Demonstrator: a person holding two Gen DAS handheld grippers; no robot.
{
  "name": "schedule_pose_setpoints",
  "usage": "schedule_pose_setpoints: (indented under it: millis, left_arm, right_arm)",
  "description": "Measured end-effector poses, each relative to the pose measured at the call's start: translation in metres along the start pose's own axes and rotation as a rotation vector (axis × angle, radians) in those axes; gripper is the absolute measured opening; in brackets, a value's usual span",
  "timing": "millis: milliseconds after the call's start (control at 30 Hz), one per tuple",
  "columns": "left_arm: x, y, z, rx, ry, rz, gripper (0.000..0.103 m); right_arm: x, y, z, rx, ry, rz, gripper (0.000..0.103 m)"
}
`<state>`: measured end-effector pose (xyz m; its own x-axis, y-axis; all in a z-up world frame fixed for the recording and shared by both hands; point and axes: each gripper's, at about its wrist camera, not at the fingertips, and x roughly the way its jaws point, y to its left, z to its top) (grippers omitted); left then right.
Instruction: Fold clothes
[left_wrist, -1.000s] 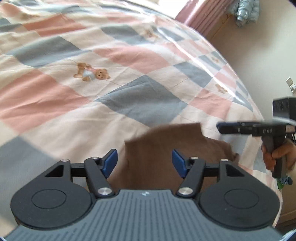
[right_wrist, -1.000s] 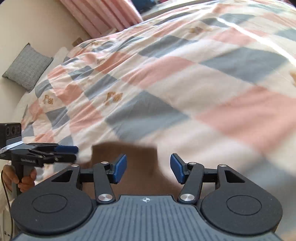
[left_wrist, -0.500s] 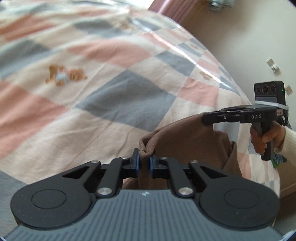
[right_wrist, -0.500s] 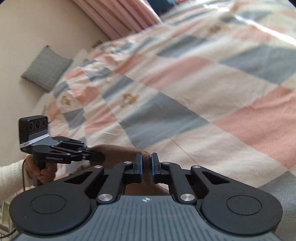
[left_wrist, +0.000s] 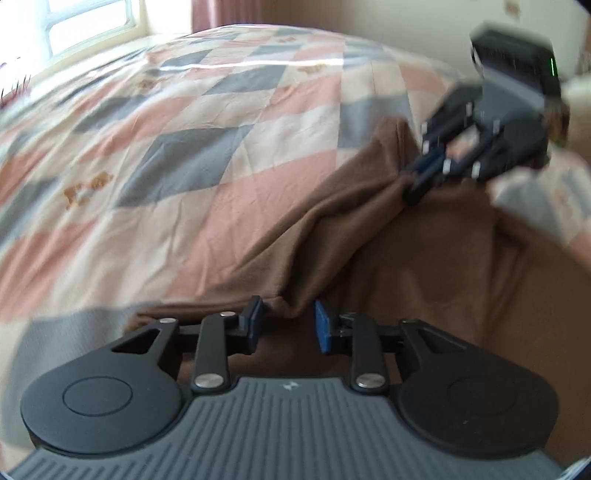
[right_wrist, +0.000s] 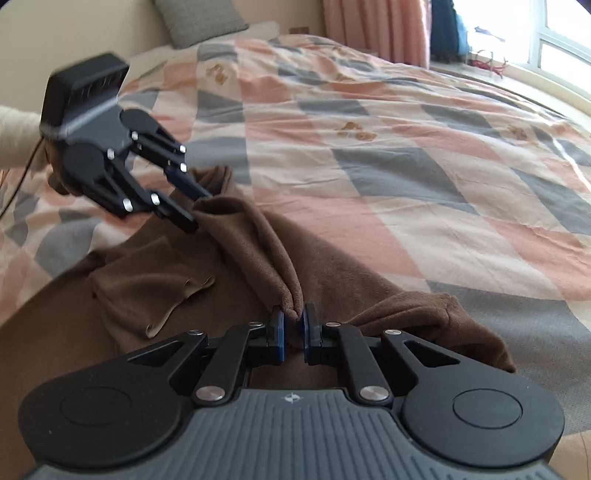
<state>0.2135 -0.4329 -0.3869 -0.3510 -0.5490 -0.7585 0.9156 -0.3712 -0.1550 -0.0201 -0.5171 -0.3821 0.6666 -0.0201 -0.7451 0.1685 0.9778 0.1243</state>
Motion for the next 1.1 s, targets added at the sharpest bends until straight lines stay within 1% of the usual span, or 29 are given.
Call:
schedule_pose_setpoints:
  millis: [100,167,200,267,300,333,367,400,433,500,567,600,633,667,733,767,833,933,967,1000,1033,1067,1100]
  left_arm:
    - [-0.019,0.018,0.009,-0.218,-0.075,-0.095,0.031]
    - [-0.017,0.029,0.019,-0.316,-0.098,-0.115,0.031]
    - [-0.015,0.035,0.024,-0.359,-0.102,-0.116,0.03]
    - [-0.006,0.047,0.03,-0.458,-0.108,-0.098,0.03]
    - [-0.003,0.052,0.031,-0.494,-0.103,-0.085,0.03]
    - [0.0,0.052,0.031,-0.5,-0.094,-0.064,0.03]
    - [0.003,0.049,0.032,-0.477,-0.088,-0.041,0.03]
    - [0.009,0.04,0.032,-0.43,-0.07,-0.029,0.03]
    - [0.016,0.029,0.032,-0.376,-0.041,-0.024,0.03]
    - [0.03,0.007,0.029,-0.271,0.021,-0.016,0.03]
    - [0.044,-0.015,0.019,-0.179,0.094,-0.006,0.03]
    - [0.048,-0.025,0.012,-0.131,0.118,0.016,0.03]
    - [0.046,-0.033,0.007,-0.086,0.121,0.041,0.03]
    - [0.04,-0.04,0.003,-0.047,0.113,0.066,0.03]
    - [0.027,-0.048,-0.002,0.013,0.093,0.113,0.029]
    - [0.016,-0.044,-0.001,0.011,0.069,0.133,0.029]
    - [-0.003,-0.025,0.007,-0.036,0.019,0.174,0.031]
    - [-0.018,0.016,0.018,-0.137,-0.005,0.244,0.035]
    - [-0.02,0.031,0.02,-0.163,-0.005,0.266,0.037]
    - [-0.02,0.044,0.02,-0.183,0.006,0.261,0.042]
    - [-0.017,0.056,0.02,-0.2,0.025,0.234,0.05]
    - [-0.015,0.068,0.02,-0.216,0.045,0.208,0.054]
    - [-0.01,0.076,0.02,-0.207,0.067,0.188,0.056]
  right_arm:
    - [-0.004,0.012,0.002,-0.054,0.033,0.024,0.029]
    - [-0.008,0.013,0.005,-0.042,0.05,0.018,0.032]
    - [-0.012,0.008,0.006,0.009,0.044,0.029,0.032]
    - [-0.023,-0.012,0.01,0.171,-0.003,0.046,0.032]
    - [-0.029,-0.021,0.012,0.236,-0.041,0.032,0.033]
    - [-0.034,-0.029,0.014,0.288,-0.08,0.014,0.033]
    - [-0.039,-0.037,0.016,0.34,-0.119,-0.004,0.033]
    - [-0.042,-0.044,0.017,0.373,-0.148,-0.026,0.034]
    - [-0.041,-0.048,0.017,0.382,-0.156,-0.054,0.035]
    - [-0.028,-0.053,0.015,0.372,-0.1,-0.129,0.036]
    - [-0.016,-0.057,0.002,0.372,-0.034,-0.169,0.035]
    - [-0.011,-0.059,-0.006,0.375,-0.003,-0.183,0.034]
    - [-0.005,-0.06,-0.014,0.377,0.029,-0.197,0.034]
    - [-0.005,-0.061,-0.02,0.386,0.035,-0.206,0.034]
    - [-0.013,-0.062,-0.02,0.411,0.016,-0.217,0.034]
    - [-0.017,-0.062,-0.019,0.422,0.009,-0.223,0.034]
    - [-0.026,-0.06,-0.013,0.431,-0.021,-0.239,0.035]
    - [-0.037,-0.054,0.004,0.38,-0.065,-0.253,0.039]
    - [-0.038,-0.052,0.008,0.345,-0.065,-0.254,0.043]
    - [-0.038,-0.049,0.012,0.304,-0.059,-0.256,0.045]
    - [-0.037,-0.046,0.015,0.261,-0.042,-0.255,0.046]
    - [-0.035,-0.044,0.016,0.217,-0.016,-0.253,0.047]
    - [-0.034,-0.042,0.015,0.177,0.008,-0.252,0.047]
